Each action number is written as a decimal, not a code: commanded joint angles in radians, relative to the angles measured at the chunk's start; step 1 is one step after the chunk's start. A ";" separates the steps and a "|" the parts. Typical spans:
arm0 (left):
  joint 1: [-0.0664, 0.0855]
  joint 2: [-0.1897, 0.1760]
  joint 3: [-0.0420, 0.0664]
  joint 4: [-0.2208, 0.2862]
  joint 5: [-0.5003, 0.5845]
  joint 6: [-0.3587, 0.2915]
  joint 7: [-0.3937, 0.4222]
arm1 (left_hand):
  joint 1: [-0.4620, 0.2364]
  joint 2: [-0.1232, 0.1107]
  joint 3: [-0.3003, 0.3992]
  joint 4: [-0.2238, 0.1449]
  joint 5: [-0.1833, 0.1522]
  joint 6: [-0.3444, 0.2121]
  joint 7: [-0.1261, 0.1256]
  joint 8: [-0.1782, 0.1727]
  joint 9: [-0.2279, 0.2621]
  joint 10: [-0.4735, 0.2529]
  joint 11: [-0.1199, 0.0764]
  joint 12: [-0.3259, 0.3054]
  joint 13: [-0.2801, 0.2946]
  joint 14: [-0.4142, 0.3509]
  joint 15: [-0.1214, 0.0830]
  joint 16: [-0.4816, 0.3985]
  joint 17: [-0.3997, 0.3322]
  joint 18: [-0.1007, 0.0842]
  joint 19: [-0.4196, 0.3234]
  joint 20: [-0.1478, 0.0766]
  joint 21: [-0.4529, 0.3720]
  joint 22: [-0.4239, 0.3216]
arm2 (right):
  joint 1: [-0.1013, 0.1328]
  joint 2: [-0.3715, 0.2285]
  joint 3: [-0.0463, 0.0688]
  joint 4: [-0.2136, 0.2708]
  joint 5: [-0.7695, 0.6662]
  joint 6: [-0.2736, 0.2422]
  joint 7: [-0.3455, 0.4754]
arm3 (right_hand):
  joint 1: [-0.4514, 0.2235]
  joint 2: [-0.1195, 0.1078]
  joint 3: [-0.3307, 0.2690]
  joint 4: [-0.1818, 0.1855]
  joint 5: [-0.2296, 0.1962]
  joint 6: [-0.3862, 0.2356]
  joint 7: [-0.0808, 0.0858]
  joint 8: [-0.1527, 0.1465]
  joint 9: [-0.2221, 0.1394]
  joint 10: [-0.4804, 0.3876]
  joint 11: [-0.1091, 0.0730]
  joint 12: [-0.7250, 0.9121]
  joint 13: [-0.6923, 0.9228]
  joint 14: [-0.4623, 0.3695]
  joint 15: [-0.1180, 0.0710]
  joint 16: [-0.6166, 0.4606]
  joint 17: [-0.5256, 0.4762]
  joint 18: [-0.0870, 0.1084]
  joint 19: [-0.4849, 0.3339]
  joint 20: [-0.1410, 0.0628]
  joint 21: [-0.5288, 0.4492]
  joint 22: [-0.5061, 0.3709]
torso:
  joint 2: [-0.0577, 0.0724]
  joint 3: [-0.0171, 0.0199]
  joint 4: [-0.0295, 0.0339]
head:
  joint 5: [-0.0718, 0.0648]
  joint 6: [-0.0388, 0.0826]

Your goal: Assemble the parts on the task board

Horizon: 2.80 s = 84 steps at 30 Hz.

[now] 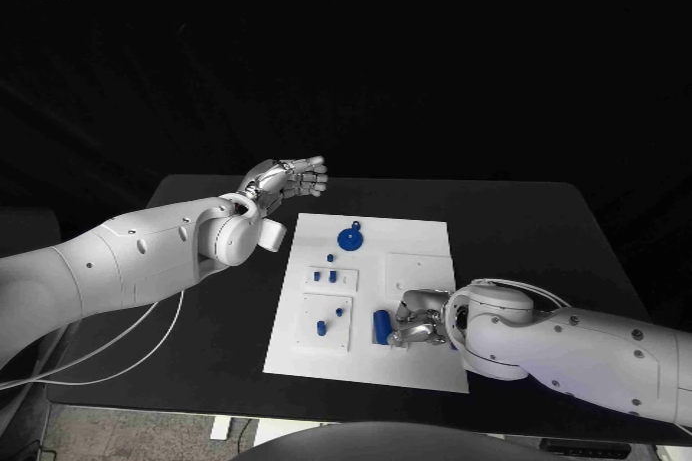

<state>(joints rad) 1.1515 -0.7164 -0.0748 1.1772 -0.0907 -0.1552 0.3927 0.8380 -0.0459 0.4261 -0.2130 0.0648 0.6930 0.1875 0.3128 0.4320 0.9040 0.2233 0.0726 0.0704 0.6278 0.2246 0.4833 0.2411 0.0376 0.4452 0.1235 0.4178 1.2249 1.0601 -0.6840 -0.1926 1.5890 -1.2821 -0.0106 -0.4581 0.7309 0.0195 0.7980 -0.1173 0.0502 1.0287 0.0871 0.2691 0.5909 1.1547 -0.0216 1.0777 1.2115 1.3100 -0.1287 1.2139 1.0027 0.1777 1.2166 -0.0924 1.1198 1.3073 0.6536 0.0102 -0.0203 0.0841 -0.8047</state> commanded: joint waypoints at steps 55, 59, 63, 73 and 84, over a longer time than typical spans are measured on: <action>0.001 0.004 0.000 -0.004 0.003 0.015 0.006 | -0.001 -0.002 0.002 0.007 -0.003 -0.007 0.031 -0.005 -0.001 -0.009 0.000 -0.005 -0.001 -0.008 0.001 -0.006 0.002 0.021 0.006 0.000 -0.009 0.002 | 0.070 -0.194 0.074 -0.049 0.204 0.054 0.046 | -0.022 -0.095 -0.202 -0.130 0.000 -0.009 0.005 -0.011 0.010 0.004 0.002 -0.012 0.010 0.003 0.003 -0.005 -0.003 0.084 -0.003 0.001 0.003 0.011 | -0.001 0.0009 -0.0006 | -0.036 0.037; 0.001 0.002 -0.001 -0.004 0.003 0.013 0.005 | -0.002 -0.002 0.001 0.007 -0.003 -0.007 0.031 -0.005 -0.001 -0.009 0.000 -0.005 -0.001 -0.008 0.001 -0.006 0.002 0.021 0.006 0.001 -0.009 0.002 | 0.071 -0.219 0.072 -0.039 0.199 0.107 -0.016 | -0.019 -0.096 -0.203 -0.133 -0.001 -0.013 0.007 -0.013 0.009 0.001 0.004 -0.014 0.010 0.002 0.004 -0.007 -0.004 0.084 -0.005 0.003 0.002 0.011 | 0.000 0.0015 -0.0021 | -0.043 0.037; 0.001 -0.002 -0.001 -0.002 0.003 0.012 0.005 | -0.002 -0.003 0.001 0.007 -0.004 -0.007 0.031 -0.005 -0.001 -0.009 0.000 -0.005 -0.001 -0.008 0.001 -0.006 0.002 0.021 0.006 0.001 -0.009 0.003 | 0.069 -0.237 0.061 -0.027 0.130 0.101 -0.041 | -0.026 -0.092 -0.209 -0.129 -0.001 -0.017 0.009 -0.015 0.010 -0.004 0.006 -0.018 0.009 -0.001 0.006 -0.010 -0.005 0.084 -0.010 0.006 -0.002 0.010 | 0.001 0.0009 -0.0014 | -0.059 0.035; 0.001 -0.007 -0.002 0.002 0.003 0.010 0.007 | -0.003 -0.003 0.001 0.008 -0.005 -0.006 0.031 -0.005 -0.001 -0.009 0.000 -0.004 -0.001 -0.008 0.001 -0.006 0.003 0.021 0.006 0.001 -0.009 0.003 | 0.039 -0.241 0.039 0.001 0.079 0.092 -0.090 | -0.047 -0.110 -0.231 -0.124 -0.001 -0.020 0.010 -0.016 0.011 -0.009 0.007 -0.022 0.009 -0.001 0.007 -0.012 -0.006 0.084 -0.013 0.010 -0.005 0.010 | 0.001 0.0008 -0.0001 | -0.074 0.024; 0.001 -0.011 -0.002 0.003 0.003 0.013 0.006 | -0.004 -0.004 0.000 0.009 -0.005 -0.007 0.031 -0.005 -0.001 -0.009 0.000 -0.004 -0.001 -0.009 0.001 -0.007 0.003 0.021 0.006 0.001 -0.010 0.003 | 0.001 -0.205 0.037 -0.028 0.068 0.068 -0.098 | -0.060 -0.118 -0.238 -0.112 -0.001 -0.016 0.009 -0.014 0.013 -0.008 0.006 -0.022 0.009 0.000 0.007 -0.012 -0.006 0.084 -0.013 0.012 -0.006 0.009 | 0.001 0.0002 0.0008 | -0.075 0.019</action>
<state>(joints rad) 1.1515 -0.7285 -0.0777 1.1777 -0.0907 -0.1544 0.3895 0.8380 -0.0458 0.4289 -0.2103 0.0648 0.6931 0.1875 0.3128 0.4324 0.9040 0.2233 0.0726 0.0705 0.6278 0.2245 0.4833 0.2426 0.0377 0.4451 0.1234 0.4140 1.2268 1.0655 -0.8939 -0.1550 1.5636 -1.1888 0.0575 -0.5422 0.6803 -0.0994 0.5631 -0.2331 0.0503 1.0132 0.0948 0.2576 0.6029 1.1507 -0.0178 1.0593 1.2201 1.3117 -0.1263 1.2071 0.9987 0.1903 1.2059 -0.0819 1.1177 1.3074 0.6544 0.0105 -0.0197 0.0090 -0.7848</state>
